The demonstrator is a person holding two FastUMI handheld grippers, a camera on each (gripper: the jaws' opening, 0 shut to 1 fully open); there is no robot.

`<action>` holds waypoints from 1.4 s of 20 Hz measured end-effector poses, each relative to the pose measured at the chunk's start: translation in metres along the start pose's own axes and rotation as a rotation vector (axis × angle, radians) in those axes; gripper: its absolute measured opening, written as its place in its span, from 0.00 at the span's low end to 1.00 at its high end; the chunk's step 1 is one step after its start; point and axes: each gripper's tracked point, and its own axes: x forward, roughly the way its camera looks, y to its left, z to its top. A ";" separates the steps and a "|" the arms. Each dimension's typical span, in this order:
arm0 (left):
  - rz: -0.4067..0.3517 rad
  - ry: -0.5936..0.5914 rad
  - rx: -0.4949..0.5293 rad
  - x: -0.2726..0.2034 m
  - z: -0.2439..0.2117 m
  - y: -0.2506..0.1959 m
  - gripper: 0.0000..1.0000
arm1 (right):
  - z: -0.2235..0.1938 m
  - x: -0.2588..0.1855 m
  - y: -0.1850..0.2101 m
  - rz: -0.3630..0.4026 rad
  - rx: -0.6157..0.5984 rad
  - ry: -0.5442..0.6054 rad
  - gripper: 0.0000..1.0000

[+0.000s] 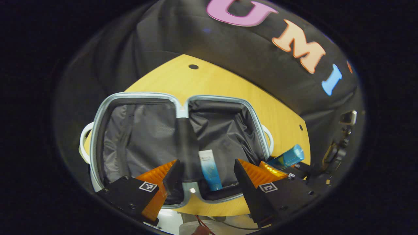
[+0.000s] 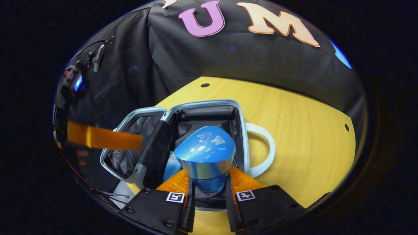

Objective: First open the suitcase, pack the skin care products into it, and then close the suitcase.

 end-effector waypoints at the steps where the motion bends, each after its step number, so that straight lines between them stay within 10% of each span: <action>1: 0.010 -0.017 -0.034 -0.008 0.005 0.013 0.97 | -0.006 0.005 0.001 -0.005 -0.012 0.021 0.39; 14: 0.321 -0.084 -0.297 -0.078 -0.012 0.217 0.97 | -0.011 0.031 0.021 0.007 0.004 0.037 0.47; 16: 0.345 -0.091 -0.312 -0.078 -0.010 0.235 0.97 | 0.004 0.023 0.024 0.025 0.013 -0.009 0.74; 18: 0.362 -0.104 -0.323 -0.075 -0.006 0.252 0.97 | 0.019 0.009 0.022 0.022 0.012 -0.072 0.95; 28: 0.310 -0.094 -0.393 -0.025 0.009 0.302 1.00 | 0.045 -0.098 -0.027 -0.093 0.100 -0.270 0.98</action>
